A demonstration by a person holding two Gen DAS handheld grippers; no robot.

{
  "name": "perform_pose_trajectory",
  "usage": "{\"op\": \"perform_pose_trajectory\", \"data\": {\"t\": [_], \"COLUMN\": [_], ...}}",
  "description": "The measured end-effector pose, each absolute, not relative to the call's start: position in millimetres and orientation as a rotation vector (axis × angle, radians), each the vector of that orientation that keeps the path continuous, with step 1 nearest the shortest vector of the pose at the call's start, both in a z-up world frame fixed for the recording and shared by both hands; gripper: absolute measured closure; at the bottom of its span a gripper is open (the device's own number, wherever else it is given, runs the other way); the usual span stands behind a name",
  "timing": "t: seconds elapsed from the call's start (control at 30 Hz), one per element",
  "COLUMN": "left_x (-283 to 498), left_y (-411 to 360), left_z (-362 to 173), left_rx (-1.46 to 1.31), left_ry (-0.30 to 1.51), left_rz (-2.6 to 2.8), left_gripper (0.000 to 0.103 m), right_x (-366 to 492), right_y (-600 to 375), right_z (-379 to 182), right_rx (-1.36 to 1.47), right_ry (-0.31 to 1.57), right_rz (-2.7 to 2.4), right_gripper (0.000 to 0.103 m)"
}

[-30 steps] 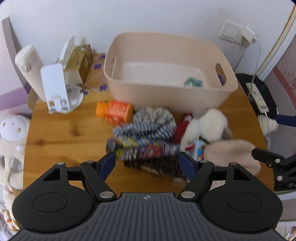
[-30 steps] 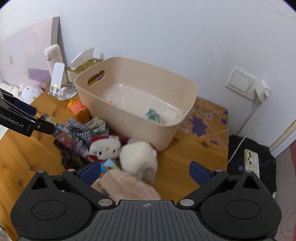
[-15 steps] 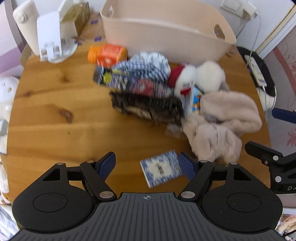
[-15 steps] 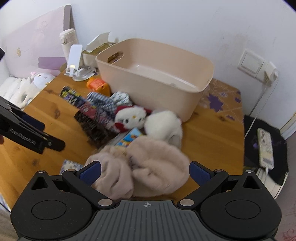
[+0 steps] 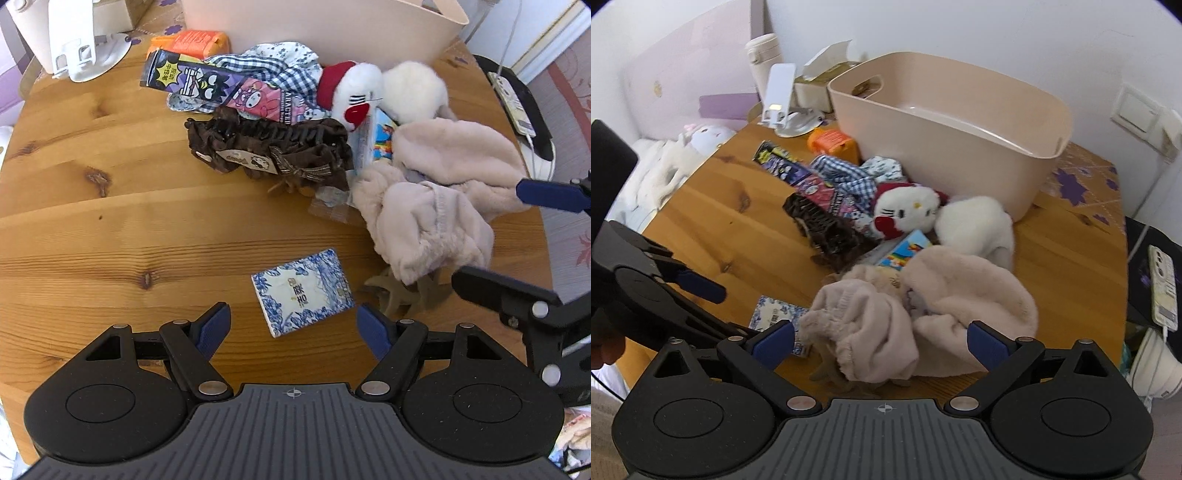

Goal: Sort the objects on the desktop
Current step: 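Reach the left tool to the blue-and-white card box while the right tool reaches the pink cloth, then grasp the card box with the left tool while the right tool grasps the pink cloth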

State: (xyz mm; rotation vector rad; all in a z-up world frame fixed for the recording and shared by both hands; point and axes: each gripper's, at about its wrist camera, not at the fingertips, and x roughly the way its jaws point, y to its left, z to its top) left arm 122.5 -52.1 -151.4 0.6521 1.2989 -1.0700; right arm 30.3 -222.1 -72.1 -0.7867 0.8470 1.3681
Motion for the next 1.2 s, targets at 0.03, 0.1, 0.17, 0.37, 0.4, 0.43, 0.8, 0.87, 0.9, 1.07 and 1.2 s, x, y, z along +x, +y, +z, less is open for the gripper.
{"op": "perform_pose_trajectory", "data": {"t": [0.03, 0.1, 0.17, 0.37, 0.4, 0.43, 0.8, 0.87, 0.9, 1.07, 1.2], "left_x": [124.0, 127.1, 129.9, 132.3, 132.6, 132.7, 128.9, 128.7, 128.0, 124.3, 118.0], "left_y": [-53.1, -54.9, -57.0, -63.3, -65.1, -66.7, -81.0, -82.4, -83.1, -86.9, -89.6], "left_z": [-153.5, -157.7, -162.0, -169.3, -169.8, -170.5, -190.4, -194.7, -195.2, -194.0, -192.4], "left_rx": [0.647, 0.637, 0.629, 0.605, 0.598, 0.598, 0.616, 0.626, 0.633, 0.667, 0.734], "left_ry": [1.307, 1.324, 1.351, 1.384, 1.389, 1.395, 1.439, 1.447, 1.436, 1.402, 1.364], "left_rz": [-1.061, -1.046, -1.034, -1.012, -1.011, -1.013, -0.966, -0.957, -0.950, -0.961, -0.973], "left_gripper": [0.026, 0.026, 0.026, 0.026, 0.026, 0.026, 0.025, 0.022, 0.022, 0.025, 0.034], "right_x": [30.7, 31.5, 32.3, 32.8, 32.7, 33.0, 39.2, 41.0, 40.9, 38.5, 38.4], "right_y": [-220.7, -217.7, -214.9, -207.9, -206.4, -205.4, -192.8, -191.3, -190.8, -189.4, -189.4], "right_z": [-73.7, -78.1, -83.1, -92.3, -93.9, -95.4, -109.0, -111.0, -111.8, -114.0, -115.0], "right_rx": [-0.791, -0.802, -0.825, -0.916, -0.930, -0.941, -0.991, -0.990, -0.989, -0.993, -0.978], "right_ry": [0.853, 0.869, 0.876, 0.832, 0.829, 0.825, 0.827, 0.836, 0.838, 0.847, 0.864], "right_rz": [1.379, 1.397, 1.411, 1.463, 1.472, 1.483, 1.547, 1.562, 1.571, 1.634, 1.660], "right_gripper": [0.004, 0.006, 0.009, 0.013, 0.014, 0.014, 0.025, 0.026, 0.028, 0.044, 0.059]}}
